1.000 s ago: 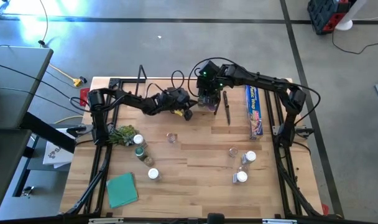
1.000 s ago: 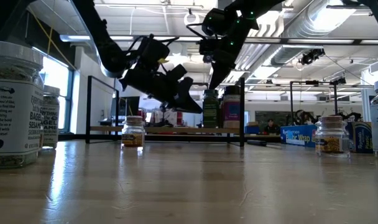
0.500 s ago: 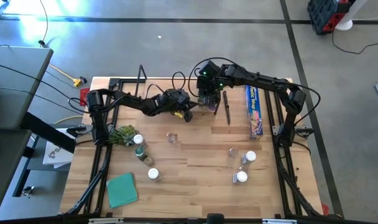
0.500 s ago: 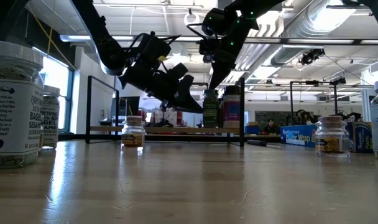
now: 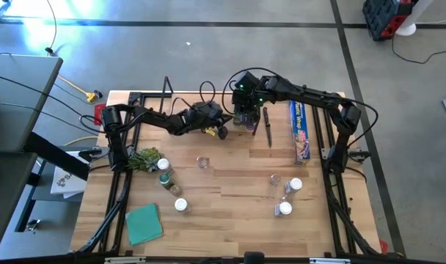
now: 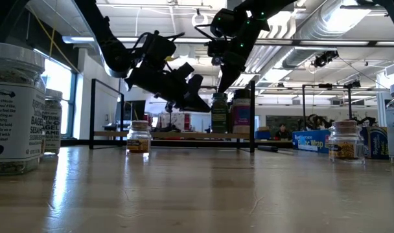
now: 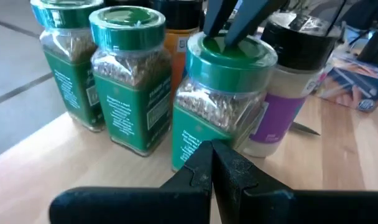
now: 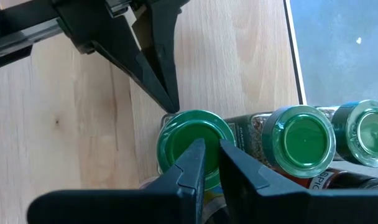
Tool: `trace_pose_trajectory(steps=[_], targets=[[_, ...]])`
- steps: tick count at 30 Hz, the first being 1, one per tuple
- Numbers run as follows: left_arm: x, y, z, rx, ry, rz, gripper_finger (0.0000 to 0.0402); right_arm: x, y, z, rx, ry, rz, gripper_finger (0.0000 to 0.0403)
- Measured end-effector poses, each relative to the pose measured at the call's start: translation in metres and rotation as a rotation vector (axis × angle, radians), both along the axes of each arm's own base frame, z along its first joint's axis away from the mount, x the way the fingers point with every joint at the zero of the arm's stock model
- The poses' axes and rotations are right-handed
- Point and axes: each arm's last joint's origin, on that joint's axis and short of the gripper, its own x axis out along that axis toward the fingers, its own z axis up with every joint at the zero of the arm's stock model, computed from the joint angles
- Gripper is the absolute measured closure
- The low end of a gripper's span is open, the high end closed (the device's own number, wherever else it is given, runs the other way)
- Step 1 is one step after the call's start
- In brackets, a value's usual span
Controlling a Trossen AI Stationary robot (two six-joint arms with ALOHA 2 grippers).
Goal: Shelf spices
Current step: Put the green seasoning bottle on the shelf aligned with the other green seasoning bottles
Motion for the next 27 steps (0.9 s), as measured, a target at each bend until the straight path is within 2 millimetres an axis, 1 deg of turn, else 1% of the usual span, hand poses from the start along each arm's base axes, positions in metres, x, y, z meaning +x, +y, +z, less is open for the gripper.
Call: trace_pose_trajectory(steps=[18, 27], targets=[[0.0024, -0.0054, 0.0005, -0.005, -0.008, -0.042, 0.0402, 0.0000, 0.0001, -0.0001, 0.007, -0.002, -0.006, 0.0362], [0.0013, -0.0050, -0.0020, 0.001, 0.026, -0.043, 0.0402, -0.0001, 0.0000, -0.0001, 0.018, -0.008, -0.029, 0.0362]])
